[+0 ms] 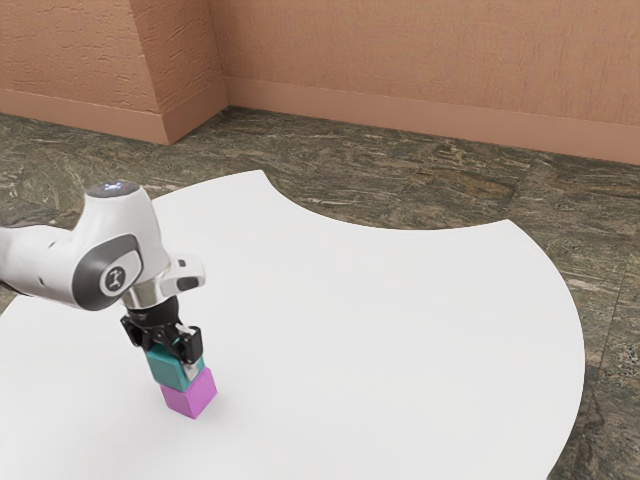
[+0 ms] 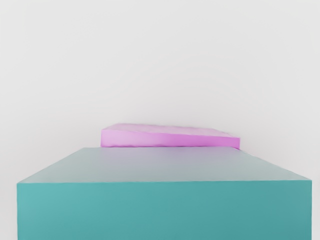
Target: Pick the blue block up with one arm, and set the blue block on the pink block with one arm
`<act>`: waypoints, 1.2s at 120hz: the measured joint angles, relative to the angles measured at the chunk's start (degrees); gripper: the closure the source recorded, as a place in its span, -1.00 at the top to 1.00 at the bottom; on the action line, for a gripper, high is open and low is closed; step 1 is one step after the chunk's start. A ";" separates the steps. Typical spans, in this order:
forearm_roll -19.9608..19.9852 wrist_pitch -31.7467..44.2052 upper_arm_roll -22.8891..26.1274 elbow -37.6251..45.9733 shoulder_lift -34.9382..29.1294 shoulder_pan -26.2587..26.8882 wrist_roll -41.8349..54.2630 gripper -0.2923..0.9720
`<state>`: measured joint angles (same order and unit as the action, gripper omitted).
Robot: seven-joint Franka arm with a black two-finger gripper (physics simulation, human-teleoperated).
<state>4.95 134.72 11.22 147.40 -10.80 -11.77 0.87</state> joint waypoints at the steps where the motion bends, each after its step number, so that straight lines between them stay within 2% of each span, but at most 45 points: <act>1: -0.01 0.03 -0.01 -0.01 0.01 0.01 0.00 0.05; 70: 0.44 0.59 0.10 -0.07 0.04 0.34 0.74 0.11; 97: 0.62 0.56 0.11 -0.08 -0.21 0.39 1.26 0.38; 107: 0.65 -0.04 0.18 -0.63 -3.20 0.52 1.39 0.43; 113: 0.66 -2.30 0.99 -4.09 -6.45 0.50 1.47 0.45; 125: 0.71 -13.13 2.46 -21.33 -10.61 0.29 1.82 0.48; 144: 0.89 -30.06 1.76 -32.12 -11.82 0.33 2.72 0.51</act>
<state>5.83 104.66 12.98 115.28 -22.62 -11.43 3.59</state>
